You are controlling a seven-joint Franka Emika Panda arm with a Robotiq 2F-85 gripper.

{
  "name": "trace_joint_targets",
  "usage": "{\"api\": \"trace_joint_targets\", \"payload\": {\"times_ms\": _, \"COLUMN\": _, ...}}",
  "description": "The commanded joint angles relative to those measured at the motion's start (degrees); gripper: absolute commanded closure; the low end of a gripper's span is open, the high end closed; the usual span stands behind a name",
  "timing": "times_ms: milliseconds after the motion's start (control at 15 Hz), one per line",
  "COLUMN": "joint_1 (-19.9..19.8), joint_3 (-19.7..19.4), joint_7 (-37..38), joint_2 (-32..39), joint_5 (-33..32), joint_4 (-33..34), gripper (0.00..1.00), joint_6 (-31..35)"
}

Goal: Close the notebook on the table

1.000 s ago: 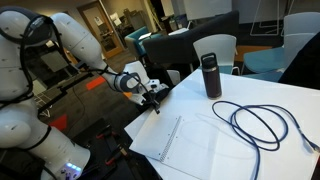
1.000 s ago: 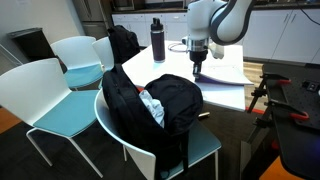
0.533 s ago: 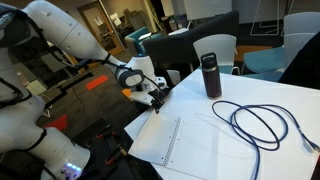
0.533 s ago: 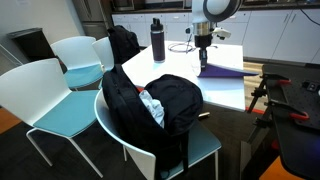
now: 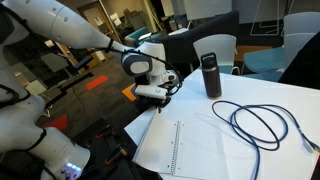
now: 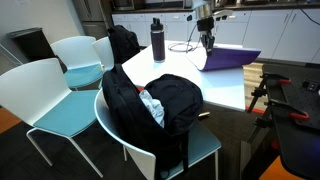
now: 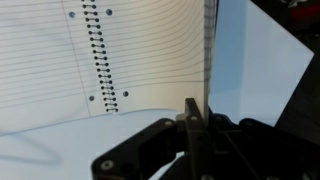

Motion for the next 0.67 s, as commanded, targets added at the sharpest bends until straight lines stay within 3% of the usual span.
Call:
{"api": "trace_joint_targets", "payload": {"times_ms": 0, "joint_1": 2.92, "joint_3": -3.39, "joint_7": -5.34, "joint_2": 0.35, "joint_5": -3.37, "joint_4": 4.42, "gripper": 0.99, "joint_6": -5.73}}
{"api": "trace_joint_targets", "payload": {"times_ms": 67, "joint_1": 2.97, "joint_3": -3.65, "joint_7": -3.84, "joint_2": 0.04, "joint_5": -0.86, "joint_4": 2.04, "gripper": 0.99, "joint_6": -2.62}}
{"api": "trace_joint_targets", "payload": {"times_ms": 133, "joint_1": 3.29, "joint_3": -4.11, "joint_7": -3.99, "joint_2": 0.05, "joint_5": -0.89, "joint_4": 2.47, "gripper": 0.96, "joint_6": -2.88}}
{"api": "trace_joint_targets", "payload": {"times_ms": 600, "joint_1": 3.31, "joint_3": -4.73, "joint_7": -4.3, "joint_2": 0.18, "joint_5": -0.8, "joint_4": 2.78, "gripper": 0.99, "joint_6": -3.08}}
